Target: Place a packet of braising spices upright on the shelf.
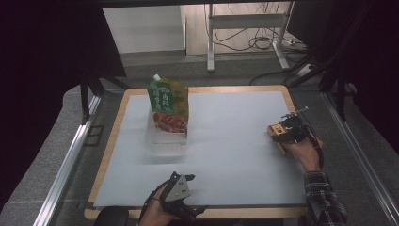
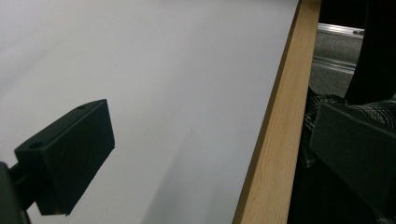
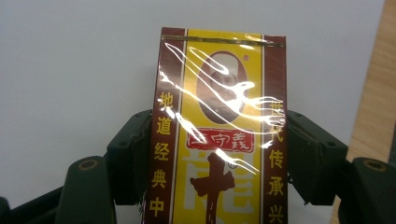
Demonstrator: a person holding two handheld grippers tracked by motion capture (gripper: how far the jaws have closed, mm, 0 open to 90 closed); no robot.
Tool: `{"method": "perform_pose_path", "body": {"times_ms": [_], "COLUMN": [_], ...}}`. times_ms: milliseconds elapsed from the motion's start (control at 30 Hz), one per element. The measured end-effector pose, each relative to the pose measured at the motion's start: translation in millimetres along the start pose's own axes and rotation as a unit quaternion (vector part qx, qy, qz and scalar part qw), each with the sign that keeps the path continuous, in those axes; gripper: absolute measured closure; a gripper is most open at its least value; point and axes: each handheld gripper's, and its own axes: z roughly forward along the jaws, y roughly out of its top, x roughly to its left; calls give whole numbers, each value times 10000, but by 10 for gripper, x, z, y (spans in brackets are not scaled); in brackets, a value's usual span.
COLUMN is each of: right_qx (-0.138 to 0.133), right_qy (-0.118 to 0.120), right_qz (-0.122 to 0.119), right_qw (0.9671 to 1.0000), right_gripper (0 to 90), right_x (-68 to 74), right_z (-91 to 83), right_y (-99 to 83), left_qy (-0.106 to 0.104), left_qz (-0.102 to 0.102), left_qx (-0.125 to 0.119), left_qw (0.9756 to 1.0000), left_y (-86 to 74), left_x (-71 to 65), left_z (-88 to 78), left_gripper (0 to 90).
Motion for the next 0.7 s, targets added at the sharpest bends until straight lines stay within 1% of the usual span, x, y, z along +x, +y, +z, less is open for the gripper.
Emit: {"method": "perform_pose_path", "body": {"times_ms": [133, 233, 367, 433, 467, 500, 533, 600, 700], "right_qx": [-82, -79, -24, 28, 77, 97, 136, 230, 378], "right_qy": [182, 342, 593, 740, 818, 841, 897, 948, 976], "right_qz": [-304, -623, -1031, -1211, -1321, -1350, -1420, -1572, -1654], "right_qw": [9993, 9974, 9929, 9899, 9878, 9872, 9857, 9827, 9807], "right_gripper": [316, 316, 315, 315, 315, 315, 315, 315, 314], "right_x": [148, 294, 524, 633, 696, 721, 774, 838, 866], "right_z": [-74, -100, -93, -67, -44, -33, -6, 47, 112], "right_y": [68, 120, 177, 194, 199, 200, 201, 197, 176], "left_qy": [-2, 0, -2, -2, -5, -5, -4, -6, -7], "left_qz": [3, 4, 6, 7, 8, 10, 11, 11, 14], "left_qx": [2, -3, -2, -4, -4, -4, -5, -7, -3], "left_qw": [10000, 10000, 10000, 10000, 10000, 10000, 10000, 10000, 10000], "left_y": [0, 0, 0, 1, 1, 1, 1, 1, 1], "left_x": [-1, -1, -3, -4, -3, -3, -3, -4, -4], "left_z": [0, -2, -2, -3, -4, -5, -5, -5, -5], "left_gripper": [0, 0, 0, 0, 0, 0, 0, 0, 0]}}
